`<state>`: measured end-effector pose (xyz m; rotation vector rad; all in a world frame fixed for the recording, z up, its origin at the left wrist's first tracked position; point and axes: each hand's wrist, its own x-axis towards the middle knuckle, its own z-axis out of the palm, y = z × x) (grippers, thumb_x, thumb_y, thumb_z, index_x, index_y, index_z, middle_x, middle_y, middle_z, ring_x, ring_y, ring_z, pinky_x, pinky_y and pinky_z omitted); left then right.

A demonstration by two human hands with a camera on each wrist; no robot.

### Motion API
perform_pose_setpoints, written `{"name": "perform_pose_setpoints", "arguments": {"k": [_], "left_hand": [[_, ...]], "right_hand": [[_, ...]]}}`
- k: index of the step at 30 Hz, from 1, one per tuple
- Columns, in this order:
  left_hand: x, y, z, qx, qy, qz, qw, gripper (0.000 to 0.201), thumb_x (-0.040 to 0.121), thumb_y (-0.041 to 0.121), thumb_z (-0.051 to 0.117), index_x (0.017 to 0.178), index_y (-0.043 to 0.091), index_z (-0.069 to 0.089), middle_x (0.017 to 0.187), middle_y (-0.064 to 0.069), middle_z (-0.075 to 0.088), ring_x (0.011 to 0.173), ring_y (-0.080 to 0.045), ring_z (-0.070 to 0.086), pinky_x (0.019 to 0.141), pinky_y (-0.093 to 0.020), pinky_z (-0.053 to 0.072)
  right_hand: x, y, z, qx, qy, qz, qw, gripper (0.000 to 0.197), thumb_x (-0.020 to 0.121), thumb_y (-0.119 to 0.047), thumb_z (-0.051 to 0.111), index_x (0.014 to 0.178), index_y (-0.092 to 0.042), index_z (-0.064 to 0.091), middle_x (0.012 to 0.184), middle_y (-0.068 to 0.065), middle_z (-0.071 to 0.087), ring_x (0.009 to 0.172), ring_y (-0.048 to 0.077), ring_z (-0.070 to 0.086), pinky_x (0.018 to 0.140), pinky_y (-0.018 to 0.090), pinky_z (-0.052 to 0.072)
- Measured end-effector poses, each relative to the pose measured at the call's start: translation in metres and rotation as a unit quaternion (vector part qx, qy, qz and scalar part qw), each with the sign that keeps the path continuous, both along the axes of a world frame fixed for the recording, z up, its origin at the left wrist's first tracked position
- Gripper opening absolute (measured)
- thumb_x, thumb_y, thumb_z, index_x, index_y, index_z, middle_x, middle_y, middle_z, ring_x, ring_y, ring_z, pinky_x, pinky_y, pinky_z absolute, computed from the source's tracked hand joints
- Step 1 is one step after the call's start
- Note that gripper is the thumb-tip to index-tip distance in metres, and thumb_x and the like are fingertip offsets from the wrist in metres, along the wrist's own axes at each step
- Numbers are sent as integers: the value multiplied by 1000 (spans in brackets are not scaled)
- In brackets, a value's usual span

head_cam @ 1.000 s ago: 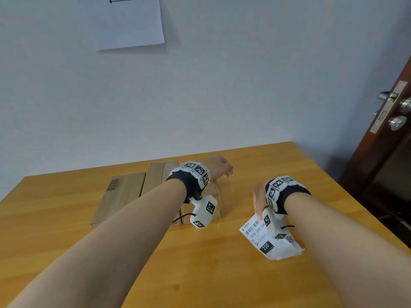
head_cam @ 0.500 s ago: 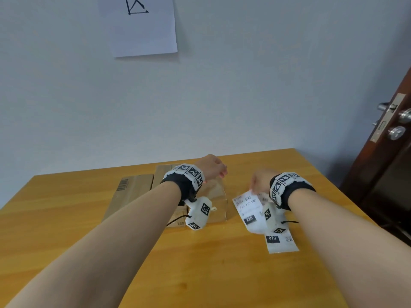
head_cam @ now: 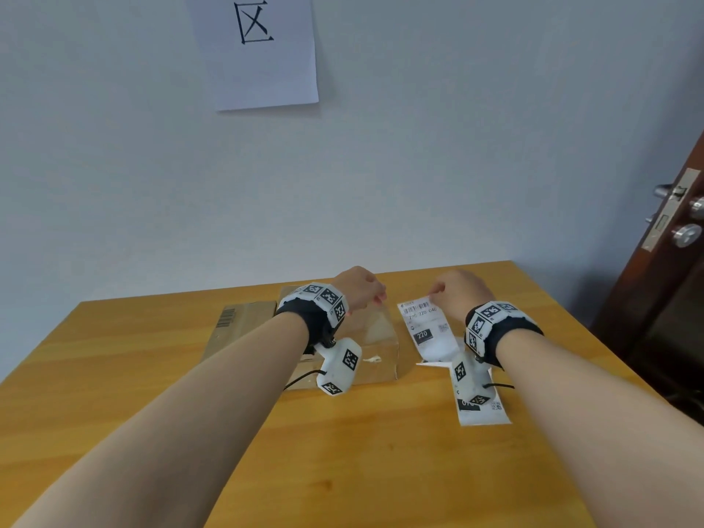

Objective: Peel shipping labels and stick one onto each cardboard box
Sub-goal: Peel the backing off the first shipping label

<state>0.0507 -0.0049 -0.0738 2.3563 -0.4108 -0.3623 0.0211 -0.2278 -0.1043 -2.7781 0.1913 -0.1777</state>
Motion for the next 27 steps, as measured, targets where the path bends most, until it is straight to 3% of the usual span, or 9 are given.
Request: {"name": "perform_pose_setpoints", "arguments": {"k": [2,5,9,13,16,18,20,22,27], "left_hand": [[-1,5,1,7,-18,13,1000,28,108,25,53,108,7,74,114,-7,78,87,-18,62,62,-25,45],[-3,15,1,28,-23,55,998,32,108,27,55,127,5,68,131,-13,70,117,-28,65,88,-29,47],[-5,33,-5,78,3,90,993,45,109,35,54,143,7,60,142,-15,62,130,-33,60,97,-33,47],[-10,47,-10,93,52,96,990,55,113,39,41,158,8,43,135,-10,57,114,-24,61,81,-22,46],[-5,58,-28,84,111,96,986,60,112,46,39,161,11,39,162,-14,44,146,-35,45,117,-45,41],[8,65,-47,78,129,94,984,63,105,52,41,154,13,48,159,-12,49,143,-35,48,121,-53,38],[19,72,-62,62,132,98,984,66,97,56,42,145,13,58,153,-11,57,136,-32,54,119,-53,40],[11,77,-56,61,123,109,985,64,100,57,41,142,12,60,150,-13,59,135,-33,55,119,-51,39],[-1,98,-46,121,70,129,982,59,111,49,37,147,8,56,152,-18,55,137,-35,53,112,-41,39]], "right_hand": [[0,3,6,14,-38,-16,999,17,101,-23,62,105,-21,79,108,-2,76,92,20,69,74,31,54],[1,8,17,109,-93,-62,988,8,99,-25,61,99,-22,69,97,-3,72,87,20,67,69,31,51],[1,25,31,240,-103,-100,960,12,97,-20,58,98,-20,70,97,-2,72,89,25,69,74,36,56],[4,48,37,328,-49,-107,937,19,96,-13,53,87,-18,69,91,3,76,89,31,74,83,48,63],[7,66,36,403,53,-92,909,19,99,-10,53,104,-1,69,102,15,78,82,31,75,64,38,64],[9,77,32,400,107,-79,907,24,101,-9,54,116,5,67,110,17,77,84,30,75,54,31,59],[13,86,26,372,140,-67,915,25,100,-11,55,118,3,66,112,15,77,90,32,77,68,39,65],[16,93,20,343,158,-67,924,26,99,-13,56,119,0,65,112,16,75,94,37,77,85,52,64],[17,112,10,310,168,-53,934,26,99,-18,60,116,0,67,114,19,73,104,40,74,96,54,60]]}}
